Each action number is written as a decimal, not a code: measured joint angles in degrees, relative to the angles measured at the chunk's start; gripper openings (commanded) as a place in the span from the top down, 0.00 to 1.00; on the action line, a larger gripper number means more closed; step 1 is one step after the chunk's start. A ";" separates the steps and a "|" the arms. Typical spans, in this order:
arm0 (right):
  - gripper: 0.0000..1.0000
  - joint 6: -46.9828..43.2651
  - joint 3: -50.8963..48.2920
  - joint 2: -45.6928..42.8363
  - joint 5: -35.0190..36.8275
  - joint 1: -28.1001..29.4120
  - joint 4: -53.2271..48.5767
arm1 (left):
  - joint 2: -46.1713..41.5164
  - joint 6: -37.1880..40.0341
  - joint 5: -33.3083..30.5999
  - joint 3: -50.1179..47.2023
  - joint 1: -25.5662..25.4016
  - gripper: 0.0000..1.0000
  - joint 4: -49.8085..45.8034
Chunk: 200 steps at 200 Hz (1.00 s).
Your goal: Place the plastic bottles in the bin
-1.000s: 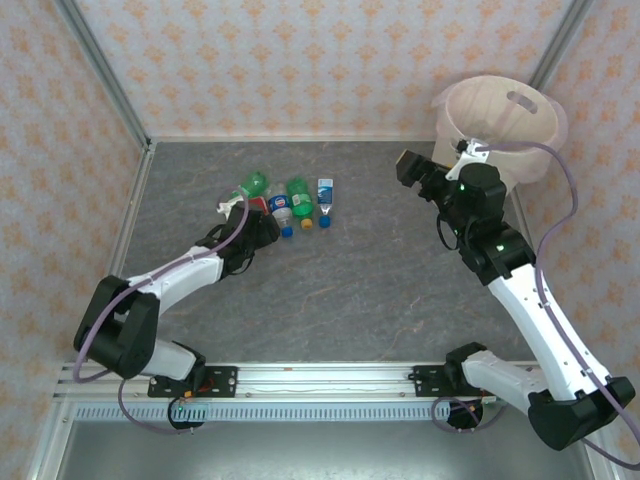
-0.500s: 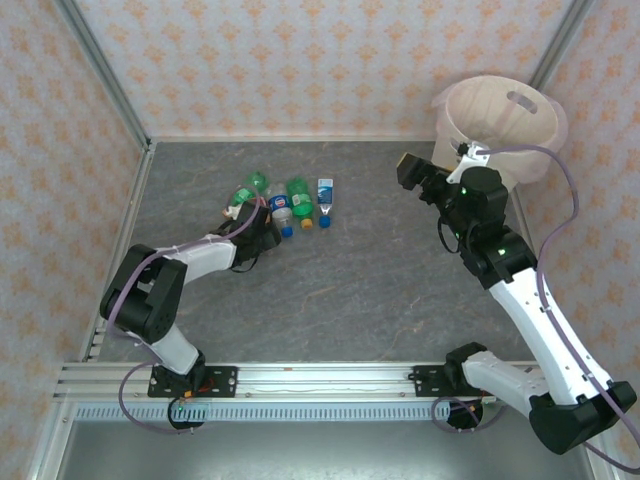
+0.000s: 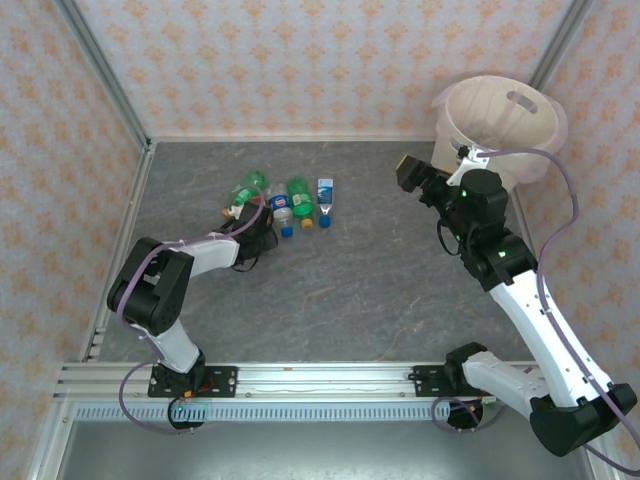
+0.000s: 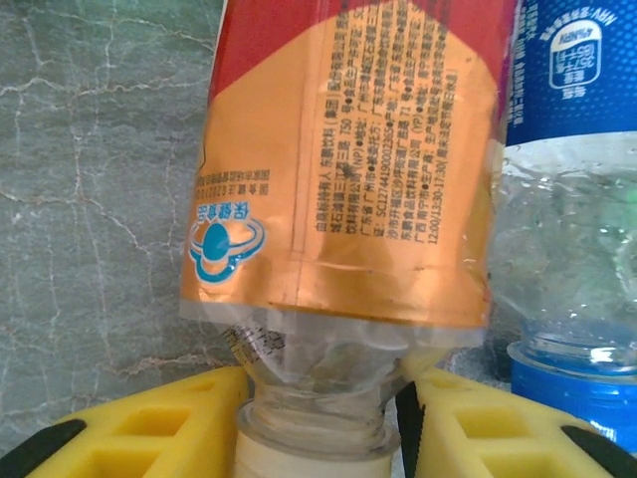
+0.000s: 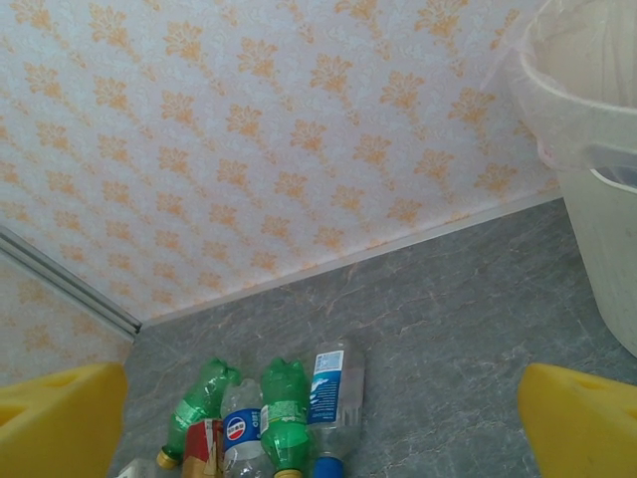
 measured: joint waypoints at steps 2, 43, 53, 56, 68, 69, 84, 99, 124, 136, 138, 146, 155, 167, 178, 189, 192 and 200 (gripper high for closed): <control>0.01 0.07 -0.02 0.00 -0.02 0.00 0.00 | 0.00 0.00 0.02 0.00 0.00 0.63 0.13; 0.00 0.61 -0.02 0.00 -1.27 0.00 0.00 | -0.17 0.46 0.02 -0.28 0.00 0.76 0.66; 0.00 0.83 -0.02 0.00 -1.57 0.00 0.00 | -0.79 0.48 0.04 -0.98 0.00 0.77 0.94; 0.00 0.94 -0.02 0.00 -1.68 0.00 0.00 | -1.14 0.48 0.04 -1.29 0.00 0.77 1.03; 0.00 1.18 -0.02 -0.02 -2.16 0.00 0.02 | -2.80 0.48 0.09 -2.58 0.00 0.77 1.05; 0.00 1.20 -0.02 -0.02 -2.23 0.00 0.02 | -2.89 0.48 0.11 -2.67 0.00 0.77 1.05; 0.00 1.53 -0.11 -0.11 -3.32 0.00 0.04 | -5.38 0.50 0.22 -3.82 -0.11 0.77 0.92; 0.00 1.86 -0.46 -0.31 -4.81 0.00 0.26 | -8.26 0.55 0.04 -4.48 -0.61 0.77 0.55; 0.00 3.32 -1.03 -0.33 -7.41 0.00 0.52 | -14.23 1.14 -0.72 -5.53 -3.52 0.77 0.02; 0.00 4.00 -1.44 -0.33 -8.57 0.00 0.79 | -17.42 1.70 -1.51 -6.14 -5.70 0.77 -0.04; 0.00 4.22 -1.53 -0.33 -8.74 0.00 0.85 | -17.97 1.86 -1.62 -6.27 -6.10 0.77 -0.04; 0.00 4.70 -1.86 -0.31 -9.66 0.00 0.96 | -20.13 2.64 -1.92 -6.82 -7.58 0.77 0.02; 0.00 5.31 -2.19 -0.28 -10.69 0.00 1.01 | -23.08 3.67 -2.16 -7.63 -9.66 0.77 0.04; 0.00 5.97 -2.47 -0.02 -12.41 0.00 1.20 | -26.62 5.07 -2.32 -8.74 -12.09 0.76 0.35; 0.00 6.60 -2.64 0.33 -14.27 0.00 1.33 | -29.97 6.58 -2.43 -10.01 -14.38 0.76 1.25; 0.02 7.15 -2.99 0.46 -16.26 0.00 1.64 | -33.22 8.09 -2.45 -11.21 -16.39 0.76 2.34; 0.03 7.28 -3.13 0.48 -16.83 0.00 1.73 | -33.92 8.52 -2.49 -11.52 -16.87 0.76 2.75; 0.05 7.67 -3.37 0.50 -18.51 0.00 1.84 | -35.87 9.62 -2.60 -12.17 -18.21 0.76 3.41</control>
